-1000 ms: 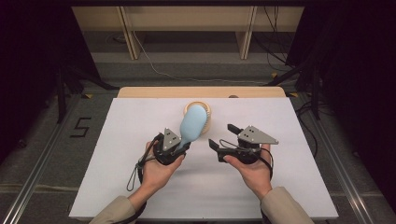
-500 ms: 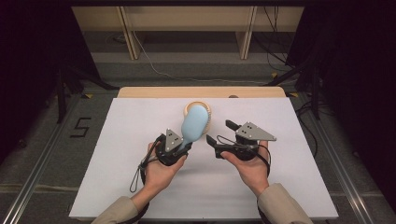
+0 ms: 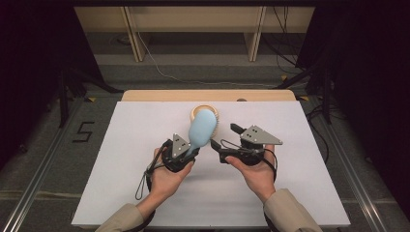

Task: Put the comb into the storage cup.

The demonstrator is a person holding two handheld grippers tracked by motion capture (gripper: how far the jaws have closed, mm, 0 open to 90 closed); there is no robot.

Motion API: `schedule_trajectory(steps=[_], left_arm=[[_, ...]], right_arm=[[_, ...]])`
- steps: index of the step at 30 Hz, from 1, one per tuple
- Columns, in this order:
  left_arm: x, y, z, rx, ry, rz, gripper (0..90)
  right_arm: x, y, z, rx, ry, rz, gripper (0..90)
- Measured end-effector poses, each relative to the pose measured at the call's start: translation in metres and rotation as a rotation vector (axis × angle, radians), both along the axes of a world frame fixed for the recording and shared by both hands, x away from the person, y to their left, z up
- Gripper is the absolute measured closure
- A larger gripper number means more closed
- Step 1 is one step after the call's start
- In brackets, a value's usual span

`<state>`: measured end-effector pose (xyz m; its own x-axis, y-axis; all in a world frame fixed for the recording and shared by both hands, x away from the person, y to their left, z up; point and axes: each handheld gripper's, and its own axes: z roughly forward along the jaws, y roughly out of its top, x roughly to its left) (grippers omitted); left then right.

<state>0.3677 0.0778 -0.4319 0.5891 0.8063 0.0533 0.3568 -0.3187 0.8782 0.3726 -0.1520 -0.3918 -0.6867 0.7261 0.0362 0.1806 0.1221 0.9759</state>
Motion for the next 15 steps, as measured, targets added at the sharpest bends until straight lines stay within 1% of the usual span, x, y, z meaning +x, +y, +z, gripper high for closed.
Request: schedule_trajectory(steps=[9,12,15], left_arm=[[-0.0009,-0.0028,-0.0001,-0.002,-0.002,-0.003,69.9],[-0.0006,-0.0022,0.0016,-0.010,-0.007,0.000,69.9],[0.0004,-0.0006,0.0029,-0.021,-0.004,0.004,69.9]], right_arm=[[-0.0004,0.0004,0.0019,0.005,-0.005,-0.010,13.6],[-0.0012,0.0023,-0.0007,0.001,0.004,-0.001,13.7],[-0.0007,0.0039,-0.0057,-0.002,0.023,0.003,13.7]])
